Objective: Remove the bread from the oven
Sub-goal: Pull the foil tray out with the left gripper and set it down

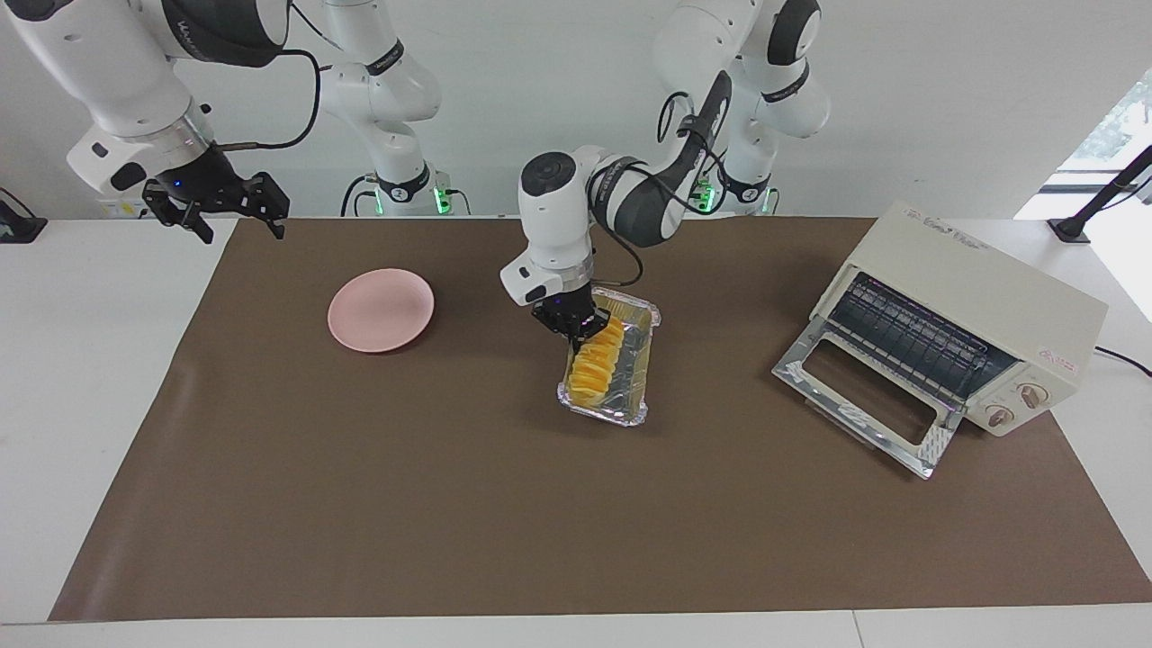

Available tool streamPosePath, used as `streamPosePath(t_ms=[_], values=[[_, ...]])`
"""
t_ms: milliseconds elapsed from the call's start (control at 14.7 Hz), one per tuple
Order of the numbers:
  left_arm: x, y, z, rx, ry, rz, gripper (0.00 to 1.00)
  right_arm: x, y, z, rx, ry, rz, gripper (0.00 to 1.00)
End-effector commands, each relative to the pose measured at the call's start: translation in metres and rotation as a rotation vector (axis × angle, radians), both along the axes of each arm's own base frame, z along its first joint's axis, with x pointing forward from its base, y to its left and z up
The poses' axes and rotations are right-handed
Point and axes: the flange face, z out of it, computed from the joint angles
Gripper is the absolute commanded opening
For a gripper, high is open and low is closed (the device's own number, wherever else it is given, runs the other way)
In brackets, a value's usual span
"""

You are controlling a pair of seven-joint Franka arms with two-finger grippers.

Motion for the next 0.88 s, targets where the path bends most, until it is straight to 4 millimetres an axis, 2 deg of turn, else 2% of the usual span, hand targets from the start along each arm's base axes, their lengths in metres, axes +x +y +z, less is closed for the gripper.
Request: streamPosePath(t_ms=[0,204,272,340,408,476,544,612,680,748,816], values=[[0.036,0.013,-0.002,-0.115,0.03,0.14,0.0,-0.008,-0.001,0.0,0.002,0.004,0.013,1.0],[0.04,0.02,-0.007,-0.067,0.019,0.227,0.0,-0.007,-0.001,0.001,0.001,0.0,0.011,1.0],[0.045,0.03,-0.008,-0.019,0.002,0.23,0.42,-0.007,0.001,0.0,0.0,0.0,0.011,1.0],[0.047,0.033,-0.007,-0.005,-0.008,0.231,0.99,-0.007,0.003,0.0,0.0,0.0,0.014,1.0],[0.048,0.037,-0.006,0.013,-0.004,0.242,1.0,-0.006,0.006,0.0,0.001,-0.001,0.017,1.0],[0.058,0.046,0.001,0.024,-0.015,0.281,1.0,-0.006,0.007,0.0,0.001,-0.002,0.021,1.0],[0.073,0.058,0.024,0.009,-0.045,0.315,1.0,-0.005,0.01,0.0,0.011,-0.009,0.019,1.0],[0.087,0.08,0.045,-0.004,-0.055,0.357,1.0,-0.003,0.014,0.001,0.009,-0.028,0.015,1.0],[0.098,0.114,0.091,-0.049,-0.065,0.411,1.0,-0.001,0.02,-0.004,0.008,-0.034,0.007,1.0],[0.121,0.207,0.15,-0.085,-0.044,0.539,1.0,0.006,0.047,-0.014,0.002,-0.065,0.0,1.0],[0.12,0.237,0.171,-0.077,-0.025,0.532,1.0,0.01,0.065,-0.017,0.0,-0.083,-0.012,1.0]])
